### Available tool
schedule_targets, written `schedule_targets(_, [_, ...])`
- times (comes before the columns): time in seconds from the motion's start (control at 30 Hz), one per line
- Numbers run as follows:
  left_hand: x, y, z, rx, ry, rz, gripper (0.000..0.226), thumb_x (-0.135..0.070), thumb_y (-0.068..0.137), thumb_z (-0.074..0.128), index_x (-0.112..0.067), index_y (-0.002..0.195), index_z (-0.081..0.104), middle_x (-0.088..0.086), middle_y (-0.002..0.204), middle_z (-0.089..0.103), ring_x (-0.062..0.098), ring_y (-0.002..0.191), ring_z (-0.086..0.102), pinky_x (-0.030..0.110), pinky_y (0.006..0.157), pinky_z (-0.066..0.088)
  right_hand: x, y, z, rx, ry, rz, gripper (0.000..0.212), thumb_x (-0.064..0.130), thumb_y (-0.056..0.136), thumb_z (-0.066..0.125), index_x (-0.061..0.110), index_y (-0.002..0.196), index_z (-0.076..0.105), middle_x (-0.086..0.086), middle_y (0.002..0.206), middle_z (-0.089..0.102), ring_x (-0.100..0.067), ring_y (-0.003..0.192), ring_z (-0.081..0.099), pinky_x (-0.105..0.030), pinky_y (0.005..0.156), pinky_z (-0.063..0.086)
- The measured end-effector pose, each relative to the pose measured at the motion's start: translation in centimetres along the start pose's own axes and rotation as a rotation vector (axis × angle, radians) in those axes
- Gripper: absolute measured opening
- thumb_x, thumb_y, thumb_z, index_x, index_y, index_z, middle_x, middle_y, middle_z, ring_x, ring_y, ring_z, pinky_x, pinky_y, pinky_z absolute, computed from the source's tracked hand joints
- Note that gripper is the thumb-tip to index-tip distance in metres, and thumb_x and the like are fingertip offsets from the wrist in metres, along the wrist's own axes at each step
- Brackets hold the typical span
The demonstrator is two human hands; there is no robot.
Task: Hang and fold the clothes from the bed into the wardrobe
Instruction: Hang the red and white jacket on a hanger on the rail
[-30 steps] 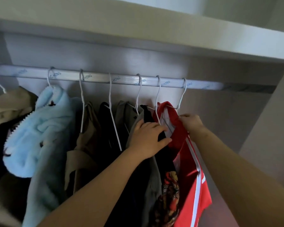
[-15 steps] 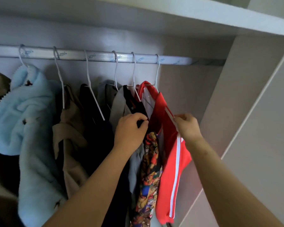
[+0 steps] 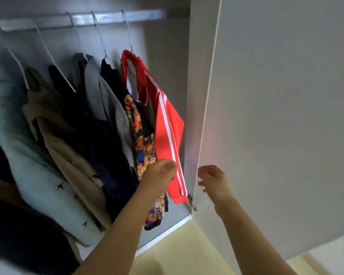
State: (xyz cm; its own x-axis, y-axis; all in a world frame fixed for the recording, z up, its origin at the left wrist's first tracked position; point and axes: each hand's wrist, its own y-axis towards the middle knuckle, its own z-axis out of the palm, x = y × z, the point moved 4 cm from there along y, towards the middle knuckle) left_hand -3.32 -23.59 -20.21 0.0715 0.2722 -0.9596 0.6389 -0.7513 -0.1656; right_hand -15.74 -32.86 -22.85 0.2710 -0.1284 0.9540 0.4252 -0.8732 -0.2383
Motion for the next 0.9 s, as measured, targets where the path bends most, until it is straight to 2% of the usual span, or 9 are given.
schedule_targets(0.13, [1.4, -3.6, 4.8, 0.15, 0.047, -0.057, 0.009, -0.01, 0.092, 0.053, -0.011, 0.088, 0.06, 0.001, 0.07, 0.058, -0.001, 0.046, 0.055, 0.007, 0.042, 0.038, -4.0, -5.4, -5.1, -0.124, 0.092, 0.119, 0.019, 0.004, 0.09, 0.047, 0.016, 0.078, 0.055, 0.002, 0.076, 0.053, -0.017, 0.071, 0.052, -0.021, 0.054, 0.037])
schedule_targets(0.27, [2.4, -8.3, 10.2, 0.348, 0.188, -0.024, 0.01, -0.013, 0.092, 0.052, -0.014, 0.086, 0.06, 0.0, 0.073, 0.059, 0.003, 0.052, 0.055, 0.007, 0.045, 0.038, -9.0, -12.9, -10.9, -0.324, 0.16, 0.232, 0.011, 0.01, 0.091, 0.049, 0.014, 0.087, 0.058, 0.0, 0.08, 0.057, -0.013, 0.068, 0.053, -0.023, 0.058, 0.039])
schedule_targets(0.4, [4.0, -13.5, 15.0, 0.577, 0.267, -0.01, 0.016, -0.017, 0.091, 0.055, -0.022, 0.077, 0.059, -0.003, 0.073, 0.061, 0.01, 0.061, 0.058, 0.019, 0.056, 0.039, -13.9, -20.4, -14.2, -0.537, 0.27, 0.32, 0.016, 0.008, 0.091, 0.049, 0.016, 0.079, 0.056, -0.003, 0.082, 0.058, -0.015, 0.067, 0.053, -0.023, 0.057, 0.039])
schedule_targets(0.5, [5.4, -18.3, 17.0, 0.752, 0.337, 0.021, 0.015, -0.02, 0.091, 0.055, -0.024, 0.078, 0.06, -0.003, 0.075, 0.061, 0.013, 0.067, 0.058, 0.024, 0.063, 0.039, -17.0, -26.9, -14.2, -0.669, 0.37, 0.397, 0.016, 0.007, 0.091, 0.048, 0.015, 0.08, 0.055, -0.001, 0.077, 0.057, -0.014, 0.063, 0.051, -0.023, 0.055, 0.037])
schedule_targets(0.63, [8.2, -26.3, 19.0, 0.985, 0.398, 0.017, 0.011, -0.019, 0.092, 0.053, -0.02, 0.083, 0.06, -0.003, 0.075, 0.059, 0.009, 0.064, 0.056, 0.022, 0.059, 0.039, -21.2, -36.8, -13.8, -0.829, 0.466, 0.49, 0.013, 0.009, 0.091, 0.05, 0.016, 0.083, 0.057, -0.001, 0.077, 0.059, -0.014, 0.062, 0.052, -0.024, 0.056, 0.036])
schedule_targets(0.77, [10.4, -35.6, 21.4, 1.184, 0.499, 0.049, 0.013, -0.018, 0.093, 0.05, -0.014, 0.092, 0.062, 0.002, 0.081, 0.059, 0.016, 0.074, 0.055, 0.026, 0.067, 0.04, -25.2, -47.0, -14.3, -1.048, 0.584, 0.563, 0.014, 0.011, 0.091, 0.05, 0.017, 0.082, 0.058, 0.0, 0.075, 0.059, -0.014, 0.061, 0.052, -0.023, 0.056, 0.036])
schedule_targets(0.9, [11.2, -45.2, 24.3, 1.361, 0.565, 0.138, 0.015, -0.017, 0.094, 0.05, -0.015, 0.085, 0.061, 0.002, 0.079, 0.058, 0.014, 0.07, 0.053, 0.022, 0.061, 0.039, -28.4, -55.8, -15.7, -1.22, 0.719, 0.569, 0.01, 0.013, 0.091, 0.051, 0.015, 0.085, 0.059, -0.001, 0.078, 0.06, -0.015, 0.062, 0.055, -0.024, 0.058, 0.039])
